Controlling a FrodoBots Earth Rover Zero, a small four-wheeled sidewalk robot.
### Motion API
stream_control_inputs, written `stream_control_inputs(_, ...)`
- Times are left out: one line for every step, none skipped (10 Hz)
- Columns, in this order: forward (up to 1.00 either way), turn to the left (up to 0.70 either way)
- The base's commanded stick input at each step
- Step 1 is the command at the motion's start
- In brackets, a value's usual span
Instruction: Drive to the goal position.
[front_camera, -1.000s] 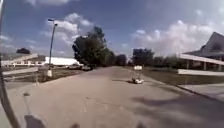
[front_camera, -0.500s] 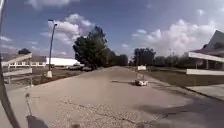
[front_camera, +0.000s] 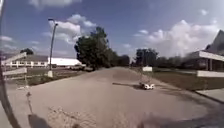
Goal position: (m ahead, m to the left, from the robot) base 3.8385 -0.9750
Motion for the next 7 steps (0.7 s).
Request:
stream_control_inputs(0.7, 0.0)
stream_control_inputs(0.7, 0.0)
stream_control_inputs(0.7, 0.0)
stream_control_inputs(0.7, 0.0)
stream_control_inputs(0.7, 0.0)
stream_control_inputs(0.7, 0.0)
stream_control_inputs(0.7, 0.0)
